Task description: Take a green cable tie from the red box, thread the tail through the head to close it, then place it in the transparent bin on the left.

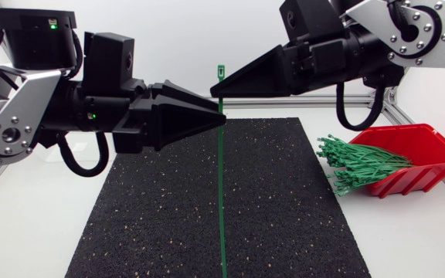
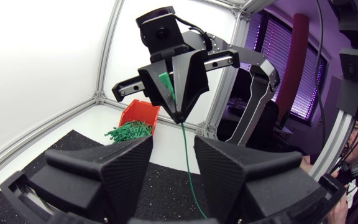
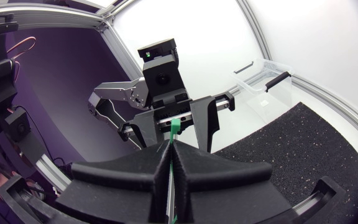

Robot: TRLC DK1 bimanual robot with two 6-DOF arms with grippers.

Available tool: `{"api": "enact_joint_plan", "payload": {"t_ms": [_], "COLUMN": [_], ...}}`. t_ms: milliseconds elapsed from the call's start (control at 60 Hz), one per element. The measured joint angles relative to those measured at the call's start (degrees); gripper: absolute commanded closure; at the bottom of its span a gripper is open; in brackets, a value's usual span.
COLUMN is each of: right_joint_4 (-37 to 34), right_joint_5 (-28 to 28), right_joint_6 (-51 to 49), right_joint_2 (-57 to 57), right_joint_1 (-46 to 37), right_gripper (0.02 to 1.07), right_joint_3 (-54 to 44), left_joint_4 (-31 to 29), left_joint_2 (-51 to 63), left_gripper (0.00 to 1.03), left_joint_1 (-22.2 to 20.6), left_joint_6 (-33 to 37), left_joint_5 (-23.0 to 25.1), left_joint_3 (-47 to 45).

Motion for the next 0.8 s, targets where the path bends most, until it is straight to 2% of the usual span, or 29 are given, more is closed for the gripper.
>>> {"api": "enact_joint_plan", "payload": {"t_ms": [100, 200, 317, 617, 700, 800], "right_joint_4": [0.48, 0.85, 0.87, 2.1, 3.21, 6.43], "right_joint_5": [0.33, 0.44, 0.81, 2.23, 3.15, 4.11], "right_joint_6": [0.0, 0.02, 0.02, 0.04, 0.66, 2.21], "right_joint_2": [-0.04, -0.07, -0.09, -0.87, -1.31, -2.3], "right_joint_1": [0.2, 0.2, 0.26, 0.33, 0.57, 0.87], "right_gripper": [0.99, 0.99, 0.98, 0.97, 0.86, 0.64], "right_joint_3": [-0.07, -0.22, -0.57, -1.46, -1.9, -3.39], "left_joint_4": [0.24, 0.42, 0.44, 0.9, 0.9, 0.85], "left_joint_2": [0.0, 0.0, 0.0, 0.11, 0.2, 0.26], "left_gripper": [0.79, 0.81, 1.0, 1.0, 1.0, 1.0], "left_joint_1": [0.0, 0.0, 0.0, 0.0, 0.0, 0.0], "left_joint_6": [0.0, 0.0, -0.22, -1.95, -2.14, -2.58], "left_joint_5": [0.0, 0.0, 0.0, 0.63, 0.63, 0.61], "left_joint_3": [0.0, 0.0, 0.0, 0.0, 0.0, 0.0]}}
